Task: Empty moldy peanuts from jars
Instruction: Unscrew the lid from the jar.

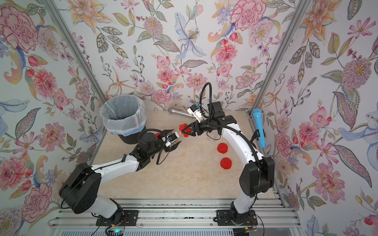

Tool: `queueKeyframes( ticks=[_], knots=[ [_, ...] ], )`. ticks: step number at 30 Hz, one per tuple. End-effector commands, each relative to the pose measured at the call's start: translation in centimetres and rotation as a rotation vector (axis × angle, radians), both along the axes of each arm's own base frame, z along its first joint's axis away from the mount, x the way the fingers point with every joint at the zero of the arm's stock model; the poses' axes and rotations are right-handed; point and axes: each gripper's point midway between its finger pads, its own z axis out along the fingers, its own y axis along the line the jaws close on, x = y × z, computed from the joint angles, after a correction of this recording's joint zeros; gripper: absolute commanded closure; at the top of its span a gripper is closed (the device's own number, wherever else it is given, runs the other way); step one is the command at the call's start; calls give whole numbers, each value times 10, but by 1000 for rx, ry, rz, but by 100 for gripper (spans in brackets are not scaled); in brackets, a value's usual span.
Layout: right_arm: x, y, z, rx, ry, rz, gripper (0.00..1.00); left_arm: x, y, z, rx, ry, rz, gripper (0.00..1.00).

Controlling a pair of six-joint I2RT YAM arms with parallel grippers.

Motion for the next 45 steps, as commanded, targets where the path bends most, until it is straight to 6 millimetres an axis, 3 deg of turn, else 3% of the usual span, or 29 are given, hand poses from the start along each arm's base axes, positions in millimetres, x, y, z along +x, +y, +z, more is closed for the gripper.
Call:
queueKeyframes(
  ticks=[1,7,11,14,19,23,29,32,37,45],
  knots=[
    [-9,0,-47,-169,11,131,44,-46,-33,62,-140,-96,-292,59],
    [8,-7,-32,-148,-30,120,35,-39,-23,55,-120,-73,-272,59],
    [10,-10,-18,-122,-55,112,24,-34,-19,51,-113,-68,-247,59],
    [11,-13,-17,-150,-59,83,16,-26,-15,48,-100,-77,-207,60],
    [20,-26,-18,-196,-87,-22,11,-15,-5,48,-105,-95,-151,61],
    [9,-29,3,-68,-113,-40,8,-6,4,48,-102,-108,-101,61],
    [-25,-27,36,134,-134,-17,5,3,13,48,-91,-127,-48,63],
    [-13,-35,48,201,-55,-191,5,10,19,50,-89,-151,6,63],
    [10,-54,53,273,254,-486,9,12,27,50,-109,-187,51,61],
    [18,-35,52,250,340,-606,11,15,26,46,-82,-201,73,62]
  ],
)
